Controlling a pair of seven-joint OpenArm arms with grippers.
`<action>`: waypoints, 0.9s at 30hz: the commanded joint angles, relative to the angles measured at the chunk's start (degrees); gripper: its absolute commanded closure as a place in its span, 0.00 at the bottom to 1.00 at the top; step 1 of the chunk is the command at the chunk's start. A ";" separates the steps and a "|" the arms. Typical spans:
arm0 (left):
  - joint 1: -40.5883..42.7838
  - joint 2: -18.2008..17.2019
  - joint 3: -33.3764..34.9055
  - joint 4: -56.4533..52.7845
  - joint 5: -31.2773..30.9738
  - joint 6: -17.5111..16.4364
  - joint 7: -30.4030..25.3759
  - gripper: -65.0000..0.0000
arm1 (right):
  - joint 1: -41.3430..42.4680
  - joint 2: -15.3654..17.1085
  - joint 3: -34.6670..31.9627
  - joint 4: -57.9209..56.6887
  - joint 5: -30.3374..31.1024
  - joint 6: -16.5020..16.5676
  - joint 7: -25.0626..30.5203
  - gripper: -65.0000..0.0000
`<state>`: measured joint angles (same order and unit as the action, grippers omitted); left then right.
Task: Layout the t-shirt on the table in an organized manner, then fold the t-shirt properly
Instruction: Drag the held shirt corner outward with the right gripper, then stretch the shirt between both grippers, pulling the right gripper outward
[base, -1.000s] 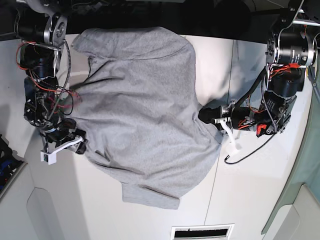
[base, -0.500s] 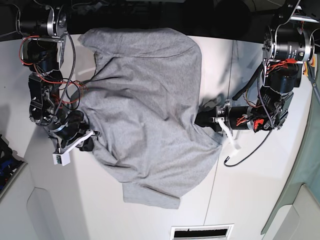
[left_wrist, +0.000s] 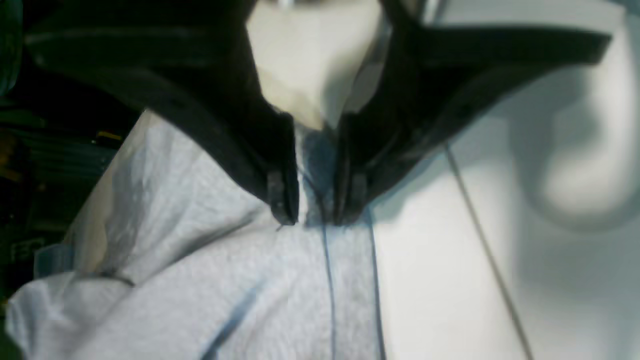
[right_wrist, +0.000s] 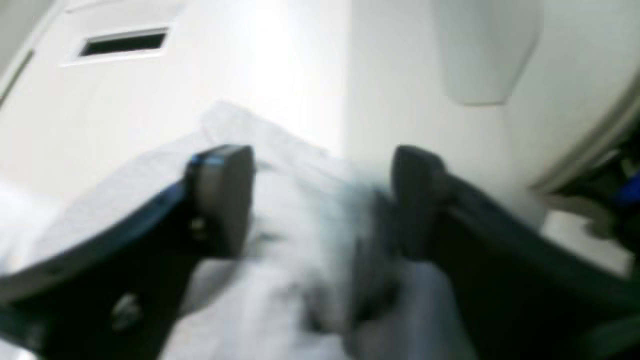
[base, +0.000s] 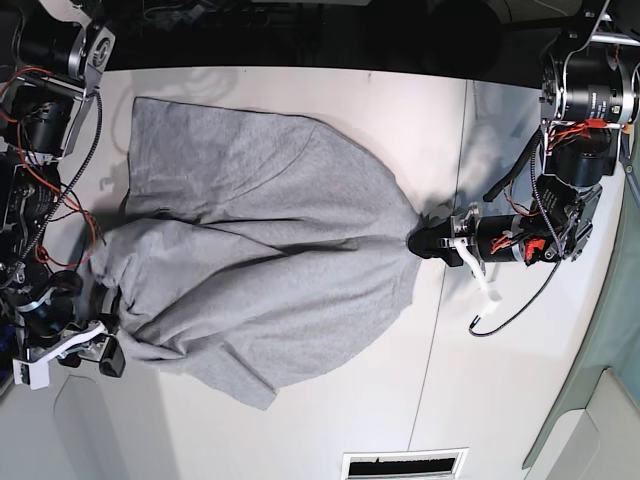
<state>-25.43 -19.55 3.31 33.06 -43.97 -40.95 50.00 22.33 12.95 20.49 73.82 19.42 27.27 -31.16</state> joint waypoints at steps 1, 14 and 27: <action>-0.33 -1.14 0.11 0.11 4.46 2.95 1.68 0.71 | 0.37 0.44 0.07 0.83 0.90 0.02 0.90 0.31; -0.09 -2.19 0.11 18.12 -2.75 1.68 11.06 0.71 | -8.48 0.74 0.09 -5.31 -8.11 -12.61 13.49 0.31; 10.12 -0.39 0.11 32.06 -6.19 1.64 9.40 0.71 | -5.86 1.49 3.04 -19.04 -7.39 -16.90 17.27 0.31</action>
<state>-14.22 -19.64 3.66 64.20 -48.97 -39.00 59.92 15.18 13.50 23.22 54.02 11.64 10.24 -15.16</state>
